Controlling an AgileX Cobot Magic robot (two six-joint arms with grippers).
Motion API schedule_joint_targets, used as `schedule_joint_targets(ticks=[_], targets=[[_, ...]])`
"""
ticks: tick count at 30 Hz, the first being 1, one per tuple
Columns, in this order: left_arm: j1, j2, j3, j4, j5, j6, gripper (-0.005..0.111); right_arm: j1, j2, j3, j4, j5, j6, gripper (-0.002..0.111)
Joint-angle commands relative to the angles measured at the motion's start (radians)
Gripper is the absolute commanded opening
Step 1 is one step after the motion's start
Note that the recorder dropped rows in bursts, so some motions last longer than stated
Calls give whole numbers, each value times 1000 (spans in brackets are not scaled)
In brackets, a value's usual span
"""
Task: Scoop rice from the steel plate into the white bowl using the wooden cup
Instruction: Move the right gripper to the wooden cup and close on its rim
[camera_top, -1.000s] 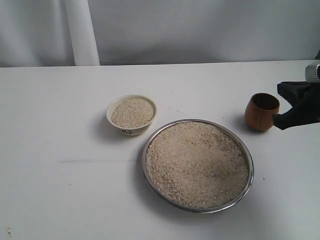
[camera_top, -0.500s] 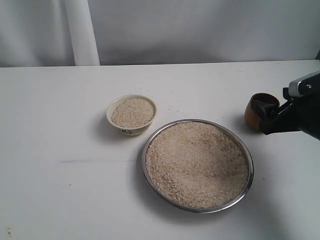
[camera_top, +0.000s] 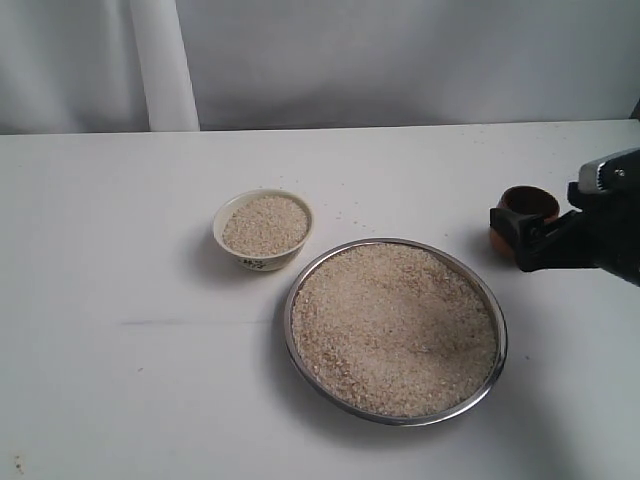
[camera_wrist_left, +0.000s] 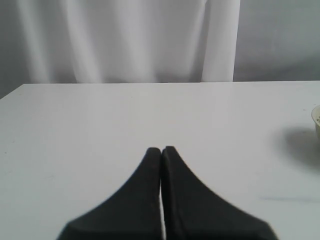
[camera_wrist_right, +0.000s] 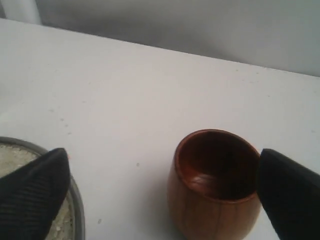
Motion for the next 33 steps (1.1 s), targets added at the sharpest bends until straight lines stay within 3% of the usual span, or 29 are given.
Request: schedule_joint_targets(ticks=[1, 5, 14, 28, 33], targets=[[-3, -3, 2, 0, -6, -4, 0, -6, 1, -4, -5, -3, -19, 92], [-3, -3, 2, 0, -6, -4, 0, -6, 1, -4, 118, -1, -45, 92], [-3, -3, 2, 0, -6, -4, 0, -6, 47, -4, 107, -9, -113, 92], [-3, -3, 2, 0, -6, -4, 0, -6, 268, -7, 201, -245, -270, 92], [-3, -3, 2, 0, -6, -4, 0, -6, 308, -99, 191, -162, -247, 92]])
